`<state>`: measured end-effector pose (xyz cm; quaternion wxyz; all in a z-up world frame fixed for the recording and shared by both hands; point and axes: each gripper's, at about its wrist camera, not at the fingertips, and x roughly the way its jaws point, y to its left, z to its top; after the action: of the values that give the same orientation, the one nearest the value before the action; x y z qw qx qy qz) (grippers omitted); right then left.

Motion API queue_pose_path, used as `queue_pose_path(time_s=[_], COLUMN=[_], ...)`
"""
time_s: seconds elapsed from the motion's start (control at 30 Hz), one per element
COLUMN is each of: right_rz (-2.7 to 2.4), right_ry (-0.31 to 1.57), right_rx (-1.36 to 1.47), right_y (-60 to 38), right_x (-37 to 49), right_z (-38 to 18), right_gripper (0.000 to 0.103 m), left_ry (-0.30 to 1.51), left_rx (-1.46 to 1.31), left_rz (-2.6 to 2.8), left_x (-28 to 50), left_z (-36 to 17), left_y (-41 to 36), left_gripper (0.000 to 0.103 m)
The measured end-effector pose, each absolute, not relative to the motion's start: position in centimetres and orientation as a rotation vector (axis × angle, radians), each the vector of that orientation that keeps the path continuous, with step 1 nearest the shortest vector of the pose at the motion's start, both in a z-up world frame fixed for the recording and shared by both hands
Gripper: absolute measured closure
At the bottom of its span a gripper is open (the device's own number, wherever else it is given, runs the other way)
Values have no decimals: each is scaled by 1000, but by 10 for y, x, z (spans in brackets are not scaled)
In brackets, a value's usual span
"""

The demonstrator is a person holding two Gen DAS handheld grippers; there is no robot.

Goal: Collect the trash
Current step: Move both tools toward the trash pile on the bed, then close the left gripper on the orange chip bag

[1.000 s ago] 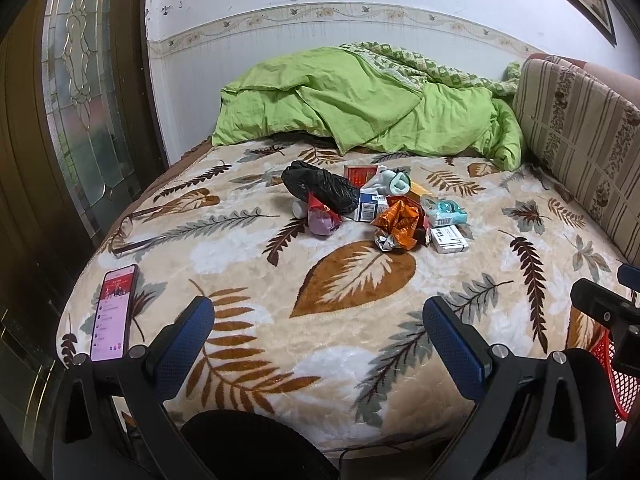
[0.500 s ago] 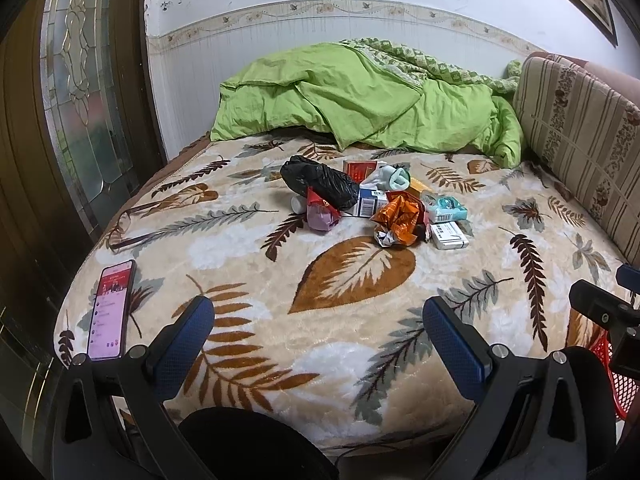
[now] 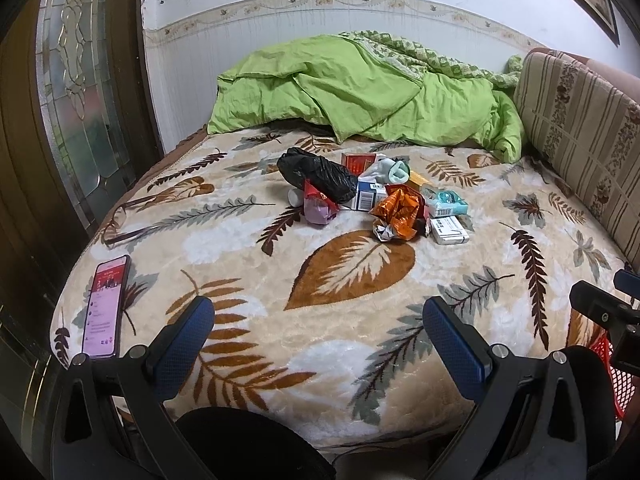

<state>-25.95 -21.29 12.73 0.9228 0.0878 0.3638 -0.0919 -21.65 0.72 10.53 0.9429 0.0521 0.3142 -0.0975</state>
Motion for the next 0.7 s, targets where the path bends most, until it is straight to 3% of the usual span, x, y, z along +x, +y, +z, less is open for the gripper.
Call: queue_pose_path(time_s=[0.3, 0.7], right_rz=[-180, -180], right_ry=[769, 782], right_rx=[214, 276], right_y=[-219, -233], right_x=[-255, -252], right_z=[120, 111], right_gripper=[1, 1], left_ry=[678, 756], left_rx=[102, 108], left_rz=[-248, -345], left_x=[-193, -97], left_z=[109, 89], left_y=[-8, -57], left_gripper=[0, 0])
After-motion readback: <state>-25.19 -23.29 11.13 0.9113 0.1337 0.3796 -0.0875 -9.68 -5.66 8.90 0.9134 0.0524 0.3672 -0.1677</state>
